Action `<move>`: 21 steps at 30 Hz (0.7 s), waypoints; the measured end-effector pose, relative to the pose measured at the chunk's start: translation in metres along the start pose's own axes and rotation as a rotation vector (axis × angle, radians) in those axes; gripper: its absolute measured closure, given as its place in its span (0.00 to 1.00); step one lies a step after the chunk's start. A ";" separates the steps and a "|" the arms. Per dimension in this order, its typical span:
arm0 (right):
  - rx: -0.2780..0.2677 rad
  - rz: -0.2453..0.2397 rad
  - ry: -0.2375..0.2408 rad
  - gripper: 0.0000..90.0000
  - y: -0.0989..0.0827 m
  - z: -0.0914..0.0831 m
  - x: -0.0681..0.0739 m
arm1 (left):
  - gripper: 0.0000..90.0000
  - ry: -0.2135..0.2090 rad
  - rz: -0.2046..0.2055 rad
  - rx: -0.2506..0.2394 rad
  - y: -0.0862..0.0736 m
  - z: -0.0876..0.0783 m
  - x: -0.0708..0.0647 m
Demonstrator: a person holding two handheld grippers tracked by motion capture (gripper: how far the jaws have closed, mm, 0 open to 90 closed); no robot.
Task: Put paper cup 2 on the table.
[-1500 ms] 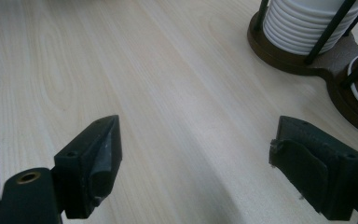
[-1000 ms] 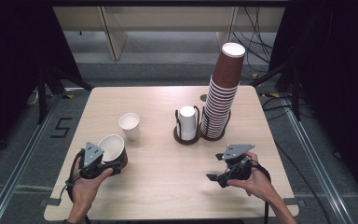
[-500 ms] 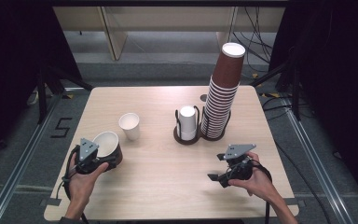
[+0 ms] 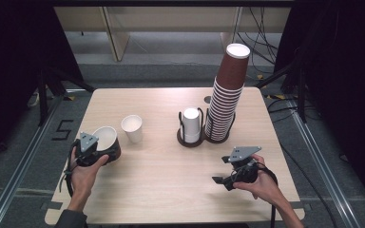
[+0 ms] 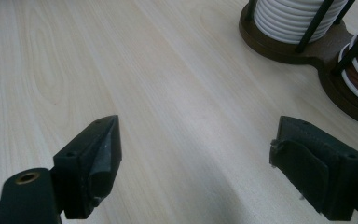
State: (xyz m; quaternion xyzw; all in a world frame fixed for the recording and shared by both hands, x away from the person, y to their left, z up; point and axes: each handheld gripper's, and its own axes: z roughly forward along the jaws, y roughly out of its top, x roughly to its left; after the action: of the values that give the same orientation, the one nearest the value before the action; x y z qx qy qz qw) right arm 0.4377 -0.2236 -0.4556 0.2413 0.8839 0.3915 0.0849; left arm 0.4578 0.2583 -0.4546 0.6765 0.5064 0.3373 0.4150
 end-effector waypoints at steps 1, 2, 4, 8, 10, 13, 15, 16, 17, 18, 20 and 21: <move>0.001 0.000 0.001 0.18 0.000 0.000 0.000 | 0.14 0.004 -0.004 0.000 0.002 0.002 0.001; 0.003 0.002 0.002 0.18 0.000 0.000 0.000 | 0.14 0.006 -0.006 0.003 0.004 0.004 0.002; -0.003 -0.010 0.002 0.18 0.000 0.000 -0.001 | 0.14 0.011 -0.011 0.003 0.008 0.011 0.004; 0.001 0.004 0.004 0.18 0.000 -0.001 0.000 | 0.14 0.025 -0.015 0.028 0.013 0.023 0.008; -0.001 0.001 0.002 0.18 0.000 -0.001 -0.001 | 0.14 0.040 -0.009 0.047 0.014 0.028 0.010; 0.002 0.004 0.002 0.18 0.000 -0.001 -0.001 | 0.14 0.052 -0.006 0.057 0.014 0.035 0.011; 0.000 0.007 -0.003 0.18 0.000 -0.002 -0.001 | 0.14 0.052 -0.004 0.057 0.015 0.039 0.011; 0.000 0.010 -0.001 0.18 0.000 -0.002 -0.001 | 0.14 0.055 -0.005 0.061 0.015 0.039 0.011; 0.000 0.010 0.000 0.18 0.000 -0.002 -0.001 | 0.14 0.058 -0.008 0.062 0.015 0.041 0.010; 0.000 0.008 -0.002 0.18 0.000 -0.002 -0.002 | 0.14 0.059 -0.005 0.064 0.015 0.042 0.010; 0.001 0.007 -0.004 0.18 -0.001 -0.002 -0.002 | 0.14 0.054 -0.010 0.065 0.014 0.044 0.009; 0.004 0.007 -0.002 0.18 0.000 -0.002 -0.002 | 0.14 0.052 -0.010 0.064 0.014 0.045 0.009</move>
State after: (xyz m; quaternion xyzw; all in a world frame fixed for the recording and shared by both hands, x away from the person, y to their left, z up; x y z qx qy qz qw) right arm 0.4383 -0.2256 -0.4549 0.2448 0.8838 0.3898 0.0841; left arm 0.5051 0.2548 -0.4611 0.6779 0.5309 0.3362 0.3815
